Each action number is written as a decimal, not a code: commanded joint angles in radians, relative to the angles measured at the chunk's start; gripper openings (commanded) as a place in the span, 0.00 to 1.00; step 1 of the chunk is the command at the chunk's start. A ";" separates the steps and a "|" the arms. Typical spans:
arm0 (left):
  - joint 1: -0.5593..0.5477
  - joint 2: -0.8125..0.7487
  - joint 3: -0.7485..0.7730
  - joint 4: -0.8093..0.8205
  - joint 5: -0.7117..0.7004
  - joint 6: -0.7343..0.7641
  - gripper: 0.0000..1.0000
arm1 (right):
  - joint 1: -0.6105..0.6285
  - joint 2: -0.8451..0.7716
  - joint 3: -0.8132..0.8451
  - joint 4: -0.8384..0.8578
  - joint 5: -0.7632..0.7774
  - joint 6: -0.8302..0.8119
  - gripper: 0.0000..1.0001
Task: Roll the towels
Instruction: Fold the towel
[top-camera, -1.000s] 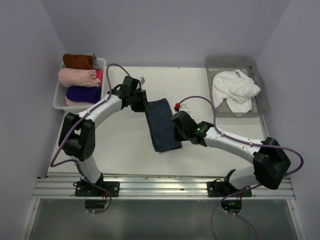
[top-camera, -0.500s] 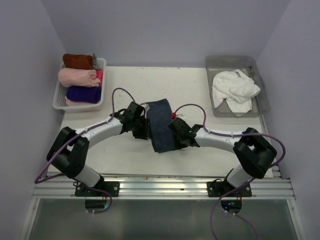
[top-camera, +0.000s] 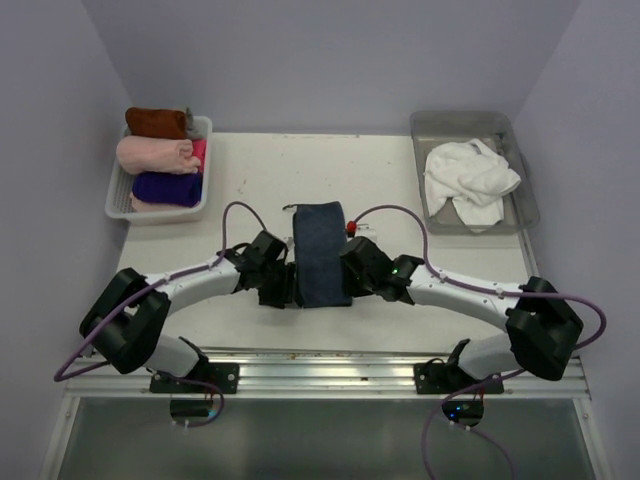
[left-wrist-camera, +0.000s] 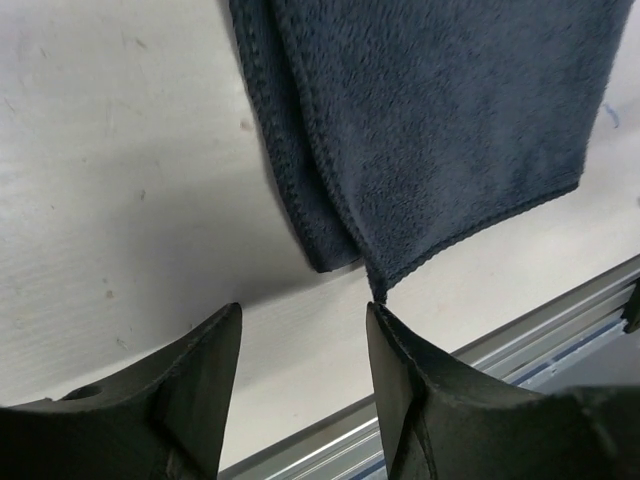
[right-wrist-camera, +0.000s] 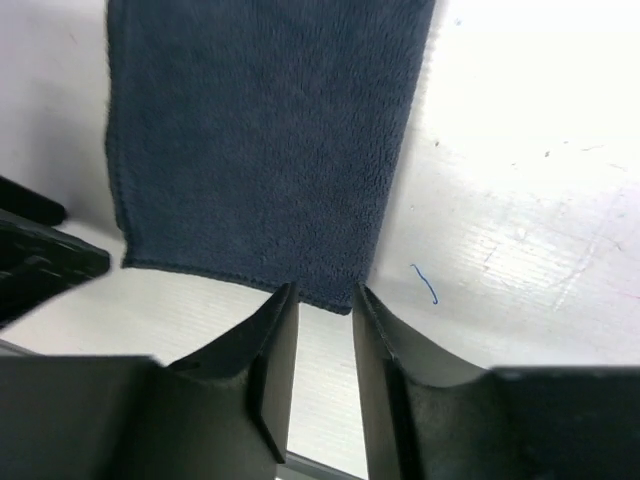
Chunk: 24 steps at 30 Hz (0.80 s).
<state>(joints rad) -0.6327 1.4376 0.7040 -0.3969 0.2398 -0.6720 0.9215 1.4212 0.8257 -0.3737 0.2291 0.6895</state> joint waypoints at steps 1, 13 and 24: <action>-0.016 -0.010 -0.020 0.073 -0.008 -0.028 0.55 | -0.010 -0.056 -0.023 -0.036 0.061 0.010 0.37; -0.019 -0.035 -0.072 0.158 -0.068 -0.113 0.46 | -0.073 -0.039 -0.166 0.142 -0.125 0.107 0.45; -0.019 -0.105 -0.118 0.216 -0.060 -0.152 0.46 | -0.084 -0.064 -0.192 0.171 -0.142 0.125 0.41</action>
<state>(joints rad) -0.6487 1.3705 0.5907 -0.2386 0.2035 -0.7994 0.8421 1.3865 0.6373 -0.2409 0.0879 0.7933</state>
